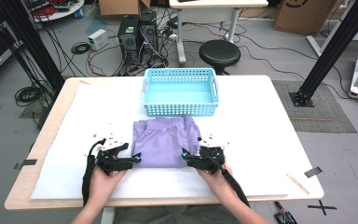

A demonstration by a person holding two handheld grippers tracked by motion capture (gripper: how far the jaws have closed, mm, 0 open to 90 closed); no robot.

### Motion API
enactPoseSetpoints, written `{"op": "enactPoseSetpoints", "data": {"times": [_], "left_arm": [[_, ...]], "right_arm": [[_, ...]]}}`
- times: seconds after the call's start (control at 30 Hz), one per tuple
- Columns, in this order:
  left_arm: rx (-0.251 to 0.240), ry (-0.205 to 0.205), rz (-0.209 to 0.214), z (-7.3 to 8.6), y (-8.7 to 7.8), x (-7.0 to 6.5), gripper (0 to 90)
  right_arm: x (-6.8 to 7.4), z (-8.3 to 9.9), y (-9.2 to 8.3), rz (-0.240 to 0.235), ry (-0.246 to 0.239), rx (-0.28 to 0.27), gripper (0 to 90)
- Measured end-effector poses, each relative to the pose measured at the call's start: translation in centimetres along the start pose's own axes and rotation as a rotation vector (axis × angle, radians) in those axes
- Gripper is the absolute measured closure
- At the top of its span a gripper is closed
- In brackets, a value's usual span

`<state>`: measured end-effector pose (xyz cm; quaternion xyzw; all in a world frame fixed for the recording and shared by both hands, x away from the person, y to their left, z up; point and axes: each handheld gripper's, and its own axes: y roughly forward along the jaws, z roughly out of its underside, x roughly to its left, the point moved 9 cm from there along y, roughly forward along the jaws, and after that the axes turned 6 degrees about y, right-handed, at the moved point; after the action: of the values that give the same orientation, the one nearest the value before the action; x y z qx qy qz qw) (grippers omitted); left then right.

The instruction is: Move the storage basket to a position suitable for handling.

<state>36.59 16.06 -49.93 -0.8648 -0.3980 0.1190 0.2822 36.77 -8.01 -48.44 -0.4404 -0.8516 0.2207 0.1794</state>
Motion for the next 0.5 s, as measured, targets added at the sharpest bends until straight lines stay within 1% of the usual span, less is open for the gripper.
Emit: {"op": "enactPoseSetpoints", "data": {"times": [0.07, 0.13, 0.17, 0.2, 0.23, 0.27, 0.33, 0.4, 0.43, 0.5], "left_arm": [[0.013, -0.012, -0.002, 0.1, 0.2, -0.2, 32.7], [0.022, -0.010, 0.000, 0.2, 0.3, -0.2, 32.8], [0.044, -0.009, 0.006, 0.5, 0.5, -0.2, 32.8], [0.047, -0.011, 0.006, 0.5, 0.5, -0.2, 33.1], [0.050, -0.014, 0.004, 0.5, 0.6, -0.2, 33.1], [0.053, -0.018, 0.004, 0.5, 0.6, -0.2, 33.1], [0.064, -0.018, -0.004, 0.6, 0.6, -0.2, 33.1], [0.072, -0.018, -0.011, 0.7, 0.6, -0.2, 33.1], [0.069, -0.027, -0.014, 0.7, 0.6, -0.2, 33.1], [0.070, -0.032, -0.018, 0.6, 0.6, -0.3, 33.1]], "right_arm": [[0.1, 0.6, 0.6, 0.017, -0.008, 0.046, 28.7], [-0.1, 1.2, 1.1, 0.038, -0.016, 0.099, 28.9], [-0.2, 1.3, 1.2, 0.039, -0.009, 0.117, 29.3], [-0.3, 1.3, 1.3, 0.055, -0.012, 0.126, 29.8], [-0.5, 1.4, 1.2, 0.082, -0.020, 0.137, 31.2], [-0.7, 1.6, 1.3, 0.082, -0.024, 0.152, 33.3], [-1.1, 1.8, 1.2, 0.093, -0.006, 0.182, 34.0], [-1.4, 2.0, 1.2, 0.098, 0.012, 0.197, 34.0], [-1.6, 2.1, 1.2, 0.098, 0.026, 0.211, 33.9], [-1.7, 2.3, 1.5, 0.087, 0.048, 0.246, 32.7]]}}
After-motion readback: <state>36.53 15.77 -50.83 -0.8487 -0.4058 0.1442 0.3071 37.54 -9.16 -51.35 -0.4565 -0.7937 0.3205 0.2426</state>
